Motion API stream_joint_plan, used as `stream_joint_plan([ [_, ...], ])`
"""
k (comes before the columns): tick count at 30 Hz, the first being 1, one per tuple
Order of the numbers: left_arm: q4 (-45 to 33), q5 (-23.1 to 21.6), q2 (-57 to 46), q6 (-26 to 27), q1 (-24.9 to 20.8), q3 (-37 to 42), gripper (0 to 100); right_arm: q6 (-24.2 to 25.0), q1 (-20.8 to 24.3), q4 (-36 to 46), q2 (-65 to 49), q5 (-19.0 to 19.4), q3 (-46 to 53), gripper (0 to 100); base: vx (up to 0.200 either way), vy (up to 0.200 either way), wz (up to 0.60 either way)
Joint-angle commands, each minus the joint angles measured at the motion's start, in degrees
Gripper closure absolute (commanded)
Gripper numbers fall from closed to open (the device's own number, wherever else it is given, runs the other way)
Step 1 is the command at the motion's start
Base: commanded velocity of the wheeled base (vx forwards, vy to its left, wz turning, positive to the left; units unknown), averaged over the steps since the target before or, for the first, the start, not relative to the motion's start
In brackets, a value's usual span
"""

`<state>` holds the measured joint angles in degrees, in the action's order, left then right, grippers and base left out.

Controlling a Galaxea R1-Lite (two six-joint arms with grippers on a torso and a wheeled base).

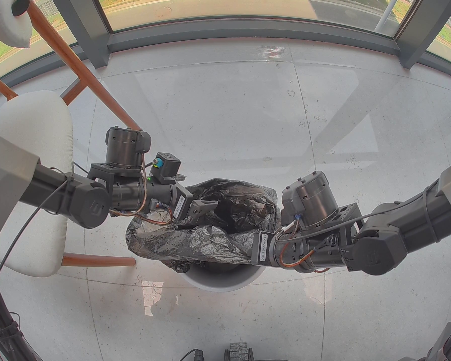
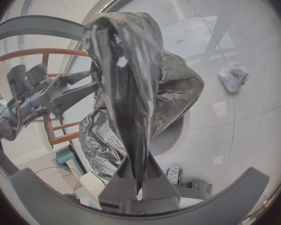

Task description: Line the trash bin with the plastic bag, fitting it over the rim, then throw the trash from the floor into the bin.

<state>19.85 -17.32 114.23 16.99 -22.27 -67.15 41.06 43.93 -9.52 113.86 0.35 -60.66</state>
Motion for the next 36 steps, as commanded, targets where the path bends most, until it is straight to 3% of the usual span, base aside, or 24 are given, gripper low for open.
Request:
stream_joint_plan([
  [1, 0.81, -1.13, 6.71, 1.73, 2.50, -4.57, 0, -0.54, 0.45, -0.15, -1.80, 0.09, 1.77, 100, 0.000, 0.000, 0.00],
  [5, 0.72, -1.22, 7.68, 1.64, 2.58, -5.45, 0, -0.54, 0.19, -0.15, -2.15, 0.09, 1.86, 100, 0.000, 0.000, 0.00],
  [6, 0.81, -1.22, 7.85, 1.46, 2.58, -5.36, 100, -0.54, 0.01, -0.15, -2.15, 0.09, 1.95, 100, 0.000, 0.000, 0.00],
  [13, 0.90, -1.22, 7.68, 0.58, 2.32, -4.92, 100, -2.39, -0.52, 0.47, -3.47, 0.09, 2.92, 100, 0.000, 0.000, 0.00],
  [17, 0.54, -1.13, 7.24, -2.49, 2.06, -4.75, 100, -10.30, -2.71, -0.06, -4.17, 0.96, 6.17, 100, 0.000, 0.000, 0.00],
  [19, -1.83, -1.05, 5.83, -5.39, 2.06, -4.75, 100, -19.88, -6.41, 0.12, -5.05, 4.22, 7.40, 100, 0.000, 0.000, 0.00],
  [23, -5.08, -0.61, 2.49, -7.77, 2.32, -5.10, 100, -26.56, -10.80, 0.03, -5.75, 9.23, 8.37, 100, 0.000, 0.000, 0.00],
  [36, -6.93, -0.52, -0.58, -9.08, 2.41, -1.06, 100, -27.08, -13.79, -0.15, -4.70, 9.14, 8.10, 100, 0.000, 0.000, 0.00],
])
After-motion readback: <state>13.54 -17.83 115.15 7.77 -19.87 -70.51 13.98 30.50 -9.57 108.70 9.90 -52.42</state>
